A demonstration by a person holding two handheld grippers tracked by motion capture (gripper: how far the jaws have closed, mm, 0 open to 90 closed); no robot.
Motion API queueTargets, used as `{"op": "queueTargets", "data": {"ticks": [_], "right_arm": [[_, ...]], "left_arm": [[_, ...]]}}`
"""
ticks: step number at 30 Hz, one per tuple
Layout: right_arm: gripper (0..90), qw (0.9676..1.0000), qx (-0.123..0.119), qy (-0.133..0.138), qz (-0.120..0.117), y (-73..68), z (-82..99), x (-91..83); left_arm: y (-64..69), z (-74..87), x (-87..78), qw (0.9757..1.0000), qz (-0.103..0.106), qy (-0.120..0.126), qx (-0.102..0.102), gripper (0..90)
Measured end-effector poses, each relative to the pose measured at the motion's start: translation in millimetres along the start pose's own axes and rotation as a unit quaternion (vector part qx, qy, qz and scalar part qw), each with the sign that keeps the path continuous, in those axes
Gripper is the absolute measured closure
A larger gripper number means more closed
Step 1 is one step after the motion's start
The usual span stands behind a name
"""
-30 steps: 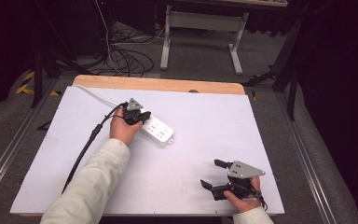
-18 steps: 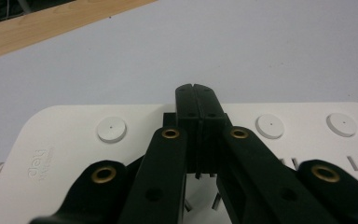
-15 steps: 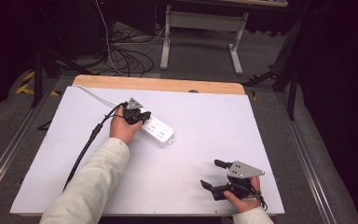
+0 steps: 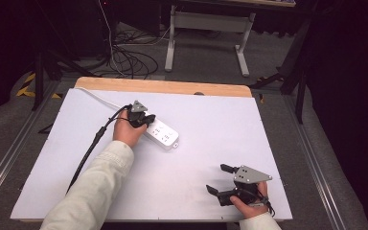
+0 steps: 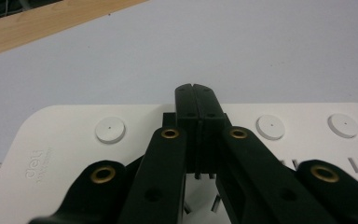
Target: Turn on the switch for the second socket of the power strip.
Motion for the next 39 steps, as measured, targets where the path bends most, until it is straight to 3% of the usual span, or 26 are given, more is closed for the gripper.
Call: {"op": "queueTargets", "data": {"ticks": [7, 10, 14, 16, 17, 21, 28, 33, 36, 39], "right_arm": [[10.2, 1.0, 0.001, 0.0, 0.0, 0.4, 0.6, -0.4], [10.2, 1.0, 0.0, -0.001, 0.001, 0.6, 0.6, -0.6], [10.2, 1.0, 0.0, 0.001, 0.001, 1.0, 0.2, -0.8], [10.2, 1.0, 0.0, 0.001, 0.003, 1.2, 0.1, -0.7], [10.2, 1.0, 0.0, 0.0, 0.003, 1.2, 0.2, -0.6], [10.2, 1.0, 0.0, 0.001, 0.003, 0.5, -0.1, -0.8], [10.2, 1.0, -0.002, 0.001, 0.005, 0.3, -0.5, -0.5], [10.2, 1.0, -0.002, 0.0, 0.006, 0.1, -0.4, -0.5], [10.2, 1.0, -0.003, -0.001, 0.006, 0.2, -0.4, -0.2], [10.2, 1.0, -0.004, 0.0, 0.006, 0.3, -0.5, 0.1]], "left_arm": [[1.3, -1.3, 1.6, 0.9999, -0.006, -0.006, 0.013, 90.0], [1.1, -2.0, 0.3, 0.9999, -0.005, -0.01, 0.006, 90.0], [-2.3, -3.4, -7.0, 0.9992, -0.012, -0.016, 0.033, 90.0], [-3.9, -3.2, -10.2, 0.9995, 0.0, -0.019, 0.025, 90.0], [-5.4, -3.4, -12.4, 0.9994, -0.006, -0.02, 0.029, 90.0], [-5.4, -4.9, -18.3, 0.9995, 0.005, -0.02, 0.023, 89.9], [-0.9, -15.7, -32.7, 0.9998, 0.022, 0.0, 0.005, 86.9], [-2.6, -18.7, -39.3, 0.9998, 0.015, 0.003, 0.011, 87.1], [-1.5, -20.6, -43.0, 0.9997, 0.022, 0.01, -0.004, 86.4], [-1.9, -21.9, -44.9, 0.9997, 0.019, 0.013, 0.0, 85.7]]}}
Point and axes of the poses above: each handheld gripper's, and its own axes: x roughly forward along the jaws, z roughly out of its underside, y roughly to its right, the point moved 3 cm from there along x, roughly forward along the jaws, and after that the axes turned 10 degrees about x, right-handed, at the moved point
